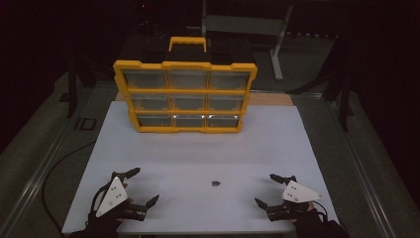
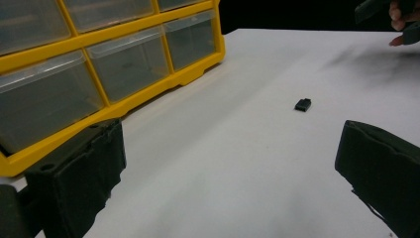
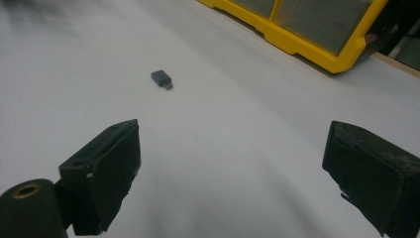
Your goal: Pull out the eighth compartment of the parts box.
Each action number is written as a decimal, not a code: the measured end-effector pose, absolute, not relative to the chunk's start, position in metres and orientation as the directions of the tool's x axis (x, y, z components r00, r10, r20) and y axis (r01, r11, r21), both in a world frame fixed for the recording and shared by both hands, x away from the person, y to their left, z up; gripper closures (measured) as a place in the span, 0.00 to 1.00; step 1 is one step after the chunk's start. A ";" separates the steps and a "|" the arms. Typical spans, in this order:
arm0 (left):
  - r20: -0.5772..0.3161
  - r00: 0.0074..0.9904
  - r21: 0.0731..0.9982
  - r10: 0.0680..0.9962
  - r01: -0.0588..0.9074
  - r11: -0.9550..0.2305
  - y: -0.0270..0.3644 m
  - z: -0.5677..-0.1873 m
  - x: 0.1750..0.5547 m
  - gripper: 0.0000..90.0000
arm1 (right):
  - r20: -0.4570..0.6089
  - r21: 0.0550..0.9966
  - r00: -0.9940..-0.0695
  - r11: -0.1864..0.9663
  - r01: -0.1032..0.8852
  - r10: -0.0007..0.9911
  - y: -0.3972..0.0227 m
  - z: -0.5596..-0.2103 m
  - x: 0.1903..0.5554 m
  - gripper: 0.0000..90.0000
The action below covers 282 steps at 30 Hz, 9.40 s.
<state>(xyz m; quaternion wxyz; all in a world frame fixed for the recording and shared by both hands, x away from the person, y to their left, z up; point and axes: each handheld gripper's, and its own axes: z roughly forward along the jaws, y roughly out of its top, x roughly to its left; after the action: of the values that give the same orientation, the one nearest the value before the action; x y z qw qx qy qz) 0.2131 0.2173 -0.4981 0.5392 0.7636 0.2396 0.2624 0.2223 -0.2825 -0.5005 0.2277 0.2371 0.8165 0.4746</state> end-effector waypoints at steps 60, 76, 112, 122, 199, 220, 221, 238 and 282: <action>0.360 0.817 0.855 0.450 -0.096 -0.510 0.151 -0.408 0.283 0.00 | -0.155 0.890 -0.782 0.429 0.155 0.604 -0.280 -0.498 0.220 0.09; 0.382 0.821 0.831 0.424 -0.103 -0.547 0.135 -0.410 0.305 0.00 | -0.155 0.888 -0.787 0.432 0.154 0.598 -0.279 -0.499 0.220 0.09; 0.431 0.830 0.777 0.354 -0.142 -0.614 0.096 -0.411 0.342 0.00 | -0.164 0.885 -0.795 0.442 0.142 0.584 -0.278 -0.499 0.220 0.09; 0.460 0.825 0.746 0.327 -0.161 -0.646 0.085 -0.415 0.352 0.00 | -0.162 0.885 -0.796 0.443 0.145 0.583 -0.278 -0.499 0.219 0.09; 0.884 0.447 0.304 0.137 -0.326 -0.895 0.050 -0.486 0.405 0.49 | -0.149 0.887 -0.813 0.439 0.141 0.563 -0.275 -0.499 0.218 0.09; 0.935 0.340 0.201 0.105 -0.261 -0.944 0.043 -0.496 0.408 0.67 | -0.149 0.888 -0.815 0.439 0.139 0.560 -0.275 -0.499 0.218 0.09; 0.935 0.340 0.201 0.105 -0.261 -0.944 0.043 -0.496 0.408 0.68 | -0.149 0.888 -0.815 0.439 0.139 0.560 -0.275 -0.499 0.218 0.09; 0.947 0.312 0.132 0.075 -0.165 -0.978 0.027 -0.494 0.406 0.75 | -0.151 0.886 -0.814 0.443 0.141 0.561 -0.274 -0.499 0.218 0.09; 0.900 0.434 0.096 0.027 -0.137 -0.986 0.020 -0.472 0.412 0.82 | -0.149 0.885 -0.816 0.443 0.142 0.559 -0.275 -0.499 0.218 0.09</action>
<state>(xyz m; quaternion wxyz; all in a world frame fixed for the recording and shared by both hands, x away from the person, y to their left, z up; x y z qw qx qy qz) 0.4115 0.0199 -0.4722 0.0771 0.8433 -0.0325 0.5308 0.2180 -0.2746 -0.4994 0.2160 0.2132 0.8215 0.4827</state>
